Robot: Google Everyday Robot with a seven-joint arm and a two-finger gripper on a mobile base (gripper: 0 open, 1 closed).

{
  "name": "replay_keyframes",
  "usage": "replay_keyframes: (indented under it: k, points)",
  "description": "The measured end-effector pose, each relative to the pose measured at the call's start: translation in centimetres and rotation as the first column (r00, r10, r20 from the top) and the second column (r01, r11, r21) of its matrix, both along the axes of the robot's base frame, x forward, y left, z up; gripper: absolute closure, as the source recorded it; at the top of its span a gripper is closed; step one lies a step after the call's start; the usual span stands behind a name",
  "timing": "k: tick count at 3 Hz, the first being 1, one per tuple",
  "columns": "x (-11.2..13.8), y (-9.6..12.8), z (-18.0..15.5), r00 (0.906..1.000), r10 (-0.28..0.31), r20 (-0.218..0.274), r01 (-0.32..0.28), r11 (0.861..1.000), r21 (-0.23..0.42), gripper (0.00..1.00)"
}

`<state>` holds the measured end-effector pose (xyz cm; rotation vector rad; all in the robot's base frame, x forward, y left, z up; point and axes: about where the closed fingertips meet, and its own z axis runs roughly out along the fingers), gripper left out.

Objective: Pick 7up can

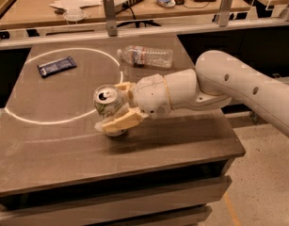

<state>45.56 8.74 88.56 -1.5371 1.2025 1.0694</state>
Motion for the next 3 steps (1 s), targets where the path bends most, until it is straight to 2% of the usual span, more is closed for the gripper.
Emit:
replay_keyframes:
  k: [1,2,3]
  points:
    - [0.5,0.0,2.1,0.9991,-0.011,0.041,0.008,0.997,0.074,0.96]
    - [0.9,-0.1,4.6,0.9965,-0.009,0.083,-0.001,0.992,0.125,1.0]
    - [0.9,-0.1,4.6,0.9965,-0.009,0.083,-0.001,0.992,0.125,1.0]
